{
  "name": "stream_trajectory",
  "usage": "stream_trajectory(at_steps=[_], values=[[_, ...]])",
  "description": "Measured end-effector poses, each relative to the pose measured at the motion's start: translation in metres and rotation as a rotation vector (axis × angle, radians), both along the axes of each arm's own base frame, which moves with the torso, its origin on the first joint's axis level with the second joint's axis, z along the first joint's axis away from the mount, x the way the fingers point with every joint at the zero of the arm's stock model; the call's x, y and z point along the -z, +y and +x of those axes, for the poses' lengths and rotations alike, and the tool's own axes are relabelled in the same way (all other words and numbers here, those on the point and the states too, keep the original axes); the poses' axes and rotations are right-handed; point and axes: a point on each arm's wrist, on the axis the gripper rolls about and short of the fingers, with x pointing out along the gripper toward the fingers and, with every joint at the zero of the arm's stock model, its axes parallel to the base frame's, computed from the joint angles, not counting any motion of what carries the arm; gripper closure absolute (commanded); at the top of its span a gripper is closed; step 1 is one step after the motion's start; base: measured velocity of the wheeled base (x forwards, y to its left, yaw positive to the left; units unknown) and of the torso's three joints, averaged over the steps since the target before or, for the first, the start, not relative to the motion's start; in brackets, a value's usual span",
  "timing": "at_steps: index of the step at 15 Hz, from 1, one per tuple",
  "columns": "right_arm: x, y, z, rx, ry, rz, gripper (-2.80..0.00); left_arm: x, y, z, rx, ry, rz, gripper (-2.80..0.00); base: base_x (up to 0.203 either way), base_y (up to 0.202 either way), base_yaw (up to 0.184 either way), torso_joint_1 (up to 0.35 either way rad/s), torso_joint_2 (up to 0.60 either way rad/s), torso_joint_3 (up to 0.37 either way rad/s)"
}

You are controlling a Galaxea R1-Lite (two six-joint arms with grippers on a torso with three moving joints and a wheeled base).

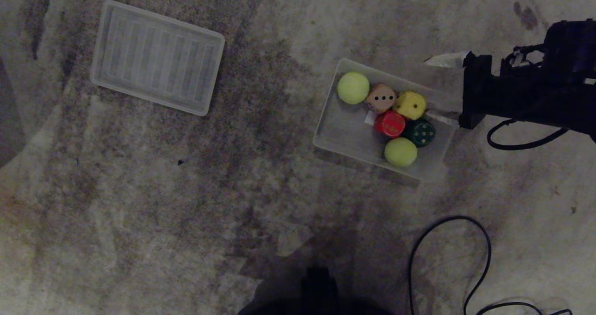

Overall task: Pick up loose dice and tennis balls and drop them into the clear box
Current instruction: Put the toys in the box, then close the lid

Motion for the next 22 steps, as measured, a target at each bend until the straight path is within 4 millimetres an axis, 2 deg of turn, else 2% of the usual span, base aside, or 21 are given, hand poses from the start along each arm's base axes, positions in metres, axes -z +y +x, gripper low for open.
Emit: stream_trajectory(at_steps=[2,5,6,9,11,17,22], values=[[0.001,-0.002,-0.008,-0.003,-0.012,-0.035,-2.80,0.000,0.000,0.000,0.001,0.000,0.000,0.00,0.000,0.000,0.000,0.000,0.00,0.000],[0.012,-0.006,-0.032,-0.018,-0.037,-0.163,-2.80,0.000,0.000,0.000,0.001,0.000,0.000,0.00,0.000,0.000,0.000,0.000,0.00,0.000],[0.015,-0.008,-0.043,-0.018,-0.042,-0.207,0.00,0.000,0.000,0.000,0.000,0.000,0.000,0.00,0.000,0.000,0.000,0.000,0.00,0.000],[0.024,-0.017,-0.080,-0.012,-0.062,-0.307,0.00,0.000,0.000,0.000,0.000,0.000,0.000,0.00,0.000,0.000,0.000,0.000,0.00,0.000],[0.039,-0.021,-0.108,-0.028,-0.057,-0.404,0.00,0.000,0.000,0.000,0.000,0.000,0.000,0.00,0.000,0.000,0.000,0.000,0.00,0.000],[0.106,-0.034,-0.207,-0.073,0.035,-0.852,0.00,0.000,0.000,0.000,0.000,0.000,0.000,0.00,0.000,0.000,0.000,0.000,0.00,0.000],[0.157,-0.041,-0.279,-0.033,-0.024,-0.981,0.00,0.000,0.000,0.000,0.001,0.000,0.000,0.00,0.000,0.000,0.000,0.000,0.00,0.000]])
